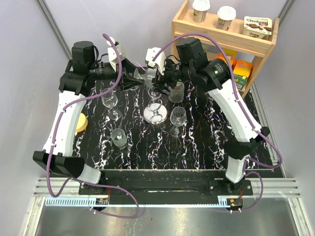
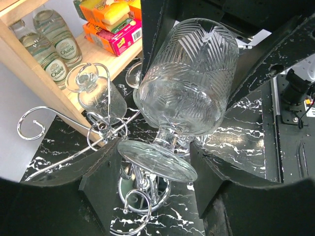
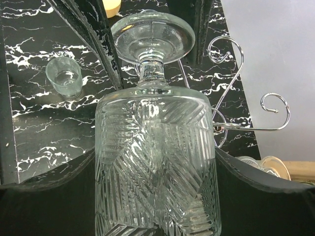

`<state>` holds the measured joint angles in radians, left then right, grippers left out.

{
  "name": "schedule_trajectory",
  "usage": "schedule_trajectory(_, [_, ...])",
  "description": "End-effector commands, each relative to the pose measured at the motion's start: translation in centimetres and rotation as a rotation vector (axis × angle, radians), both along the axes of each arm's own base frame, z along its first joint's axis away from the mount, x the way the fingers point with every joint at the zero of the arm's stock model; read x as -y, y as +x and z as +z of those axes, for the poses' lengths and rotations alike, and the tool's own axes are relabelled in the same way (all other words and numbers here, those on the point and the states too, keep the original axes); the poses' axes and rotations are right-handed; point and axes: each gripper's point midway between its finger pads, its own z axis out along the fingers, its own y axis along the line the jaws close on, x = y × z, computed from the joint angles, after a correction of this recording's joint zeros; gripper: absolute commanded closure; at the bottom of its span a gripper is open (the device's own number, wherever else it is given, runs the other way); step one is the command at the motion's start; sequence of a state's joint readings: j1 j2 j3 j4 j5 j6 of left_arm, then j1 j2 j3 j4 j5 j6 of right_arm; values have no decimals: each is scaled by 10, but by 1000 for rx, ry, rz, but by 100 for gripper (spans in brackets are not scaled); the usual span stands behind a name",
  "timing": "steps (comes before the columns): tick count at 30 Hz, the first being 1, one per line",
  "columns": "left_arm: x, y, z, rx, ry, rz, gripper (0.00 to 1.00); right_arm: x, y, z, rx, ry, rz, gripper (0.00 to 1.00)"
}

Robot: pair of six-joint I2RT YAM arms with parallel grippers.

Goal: Place the wine glass upside down on the wine glass rack
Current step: Turn the wine glass upside down at the wine rack.

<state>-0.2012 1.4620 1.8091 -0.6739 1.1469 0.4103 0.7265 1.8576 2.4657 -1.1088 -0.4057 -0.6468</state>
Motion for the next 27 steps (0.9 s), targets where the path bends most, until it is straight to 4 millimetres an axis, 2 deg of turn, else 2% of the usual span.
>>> schedule_trajectory(1, [7,-19,26,80,-7,-39,100,1,15,14,94,1,-48,60])
schedule_trajectory(4, [7,-22,31,84,-12,-39,100,1,17,14,100,-2,-53,59])
schedule_trajectory(11, [7,-30,38,88,-22,-48,100,2,21,12,115,-11,-63,42])
schedule_trajectory(16, [7,-26,41,83,-23,-33,100,4,27,9,131,-32,-77,40])
schedule_trajectory(18, [8,-24,42,86,-21,-25,100,4,29,5,130,-47,-83,27])
schedule_trajectory(19, [8,-24,42,87,-20,-21,100,4,30,3,128,-53,-83,25])
schedule_trajectory(27, [10,-20,37,80,-11,-8,100,0,33,-3,122,-61,-78,24])
